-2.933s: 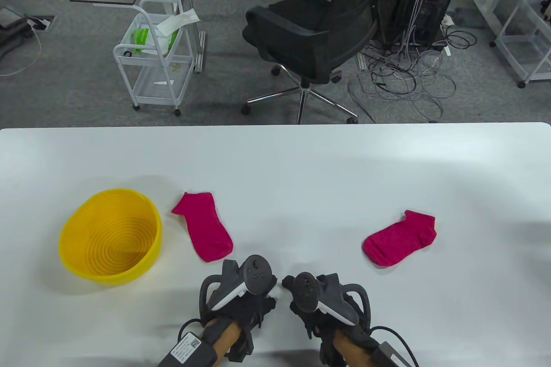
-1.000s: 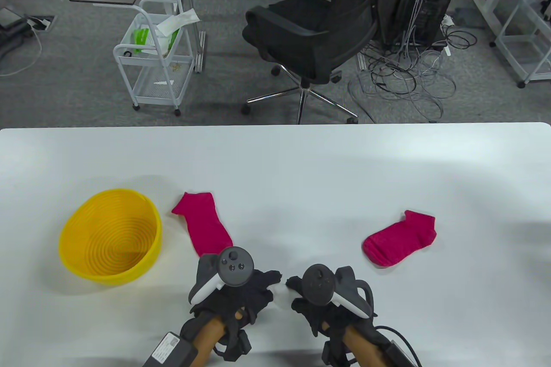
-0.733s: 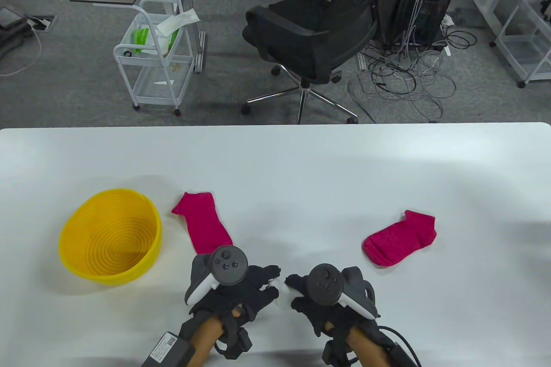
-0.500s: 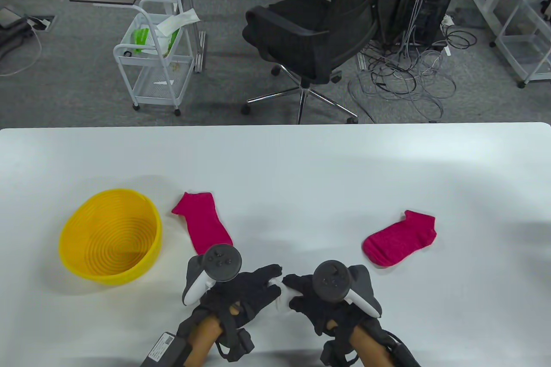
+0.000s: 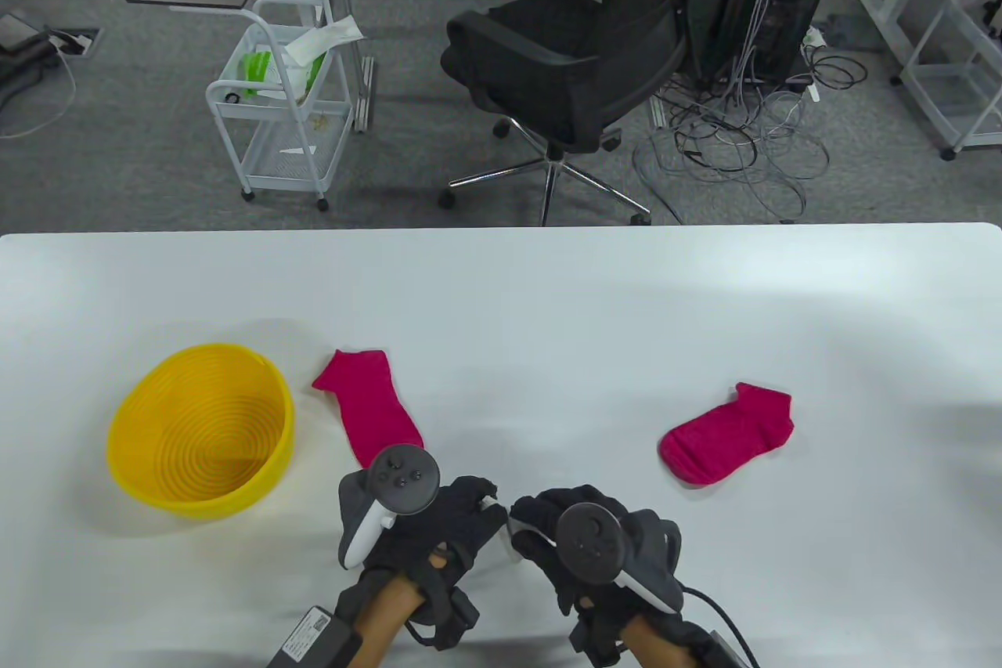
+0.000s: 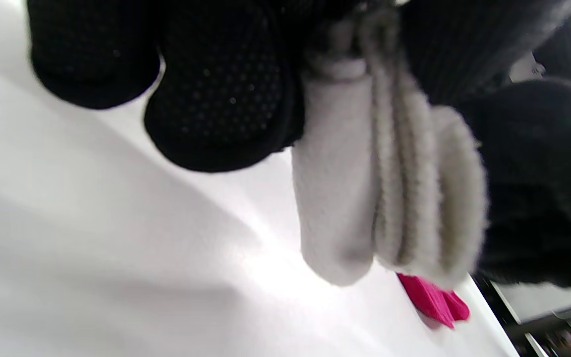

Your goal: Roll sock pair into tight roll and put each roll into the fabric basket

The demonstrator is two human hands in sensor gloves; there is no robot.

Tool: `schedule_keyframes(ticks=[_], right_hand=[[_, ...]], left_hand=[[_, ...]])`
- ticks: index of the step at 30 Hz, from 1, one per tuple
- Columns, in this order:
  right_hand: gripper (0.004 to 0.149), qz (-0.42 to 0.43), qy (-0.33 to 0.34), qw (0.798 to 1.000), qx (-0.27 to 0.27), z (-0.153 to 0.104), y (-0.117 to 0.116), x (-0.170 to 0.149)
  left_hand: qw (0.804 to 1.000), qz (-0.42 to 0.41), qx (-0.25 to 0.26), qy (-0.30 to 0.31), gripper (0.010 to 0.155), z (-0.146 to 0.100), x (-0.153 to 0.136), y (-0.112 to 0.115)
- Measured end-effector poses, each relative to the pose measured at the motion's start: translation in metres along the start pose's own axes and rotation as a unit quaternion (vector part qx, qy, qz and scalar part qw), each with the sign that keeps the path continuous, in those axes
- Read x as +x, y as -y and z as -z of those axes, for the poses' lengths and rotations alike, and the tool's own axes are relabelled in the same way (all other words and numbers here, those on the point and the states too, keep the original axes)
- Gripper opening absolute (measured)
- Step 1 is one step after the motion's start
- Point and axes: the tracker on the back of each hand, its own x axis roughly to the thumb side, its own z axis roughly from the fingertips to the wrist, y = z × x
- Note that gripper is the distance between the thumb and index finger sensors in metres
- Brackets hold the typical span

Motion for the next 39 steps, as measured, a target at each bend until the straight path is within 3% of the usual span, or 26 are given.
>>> schedule_keyframes(ticks=[3, 11, 17, 19, 22, 27, 30, 35, 39], right_hand=[[0.058, -0.050, -0.001, 0.999, -0.009, 0.000, -0.005, 0.006], [0.042, -0.041, -0.013, 0.999, -0.015, 0.002, -0.006, 0.007], [0.043, 0.014, -0.048, 0.999, 0.007, 0.009, 0.000, -0.008], [0.044, 0.010, -0.068, 0.998, -0.011, 0.010, 0.004, -0.016], [0.044, 0.017, -0.094, 0.995, -0.021, 0.013, 0.008, -0.026], [0.043, 0.072, -0.087, 0.993, 0.025, 0.011, 0.003, -0.031], [0.060, 0.104, -0.066, 0.989, 0.078, 0.010, -0.001, -0.027], [0.067, 0.088, -0.059, 0.989, 0.106, 0.009, -0.008, -0.020], [0.064, 0.087, -0.082, 0.985, 0.127, 0.011, -0.014, -0.021]], left_hand=[[1.000, -0.001, 0.019, -0.018, 0.060, -0.003, 0.002, 0.001], [1.000, 0.001, 0.016, -0.023, 0.059, -0.004, 0.002, 0.002], [1.000, 0.000, -0.003, 0.007, 0.059, -0.004, 0.006, 0.005], [1.000, 0.005, -0.018, 0.016, 0.058, -0.004, 0.007, 0.006], [0.996, 0.066, -0.021, 0.048, 0.056, -0.005, 0.013, 0.008], [0.991, 0.116, 0.005, 0.070, 0.053, -0.009, 0.024, 0.010], [0.988, 0.134, 0.017, 0.079, 0.053, -0.011, 0.027, 0.010], [0.985, 0.139, 0.033, 0.100, 0.048, -0.015, 0.033, 0.010], [0.976, 0.160, 0.063, 0.133, 0.045, -0.024, 0.045, 0.012]])
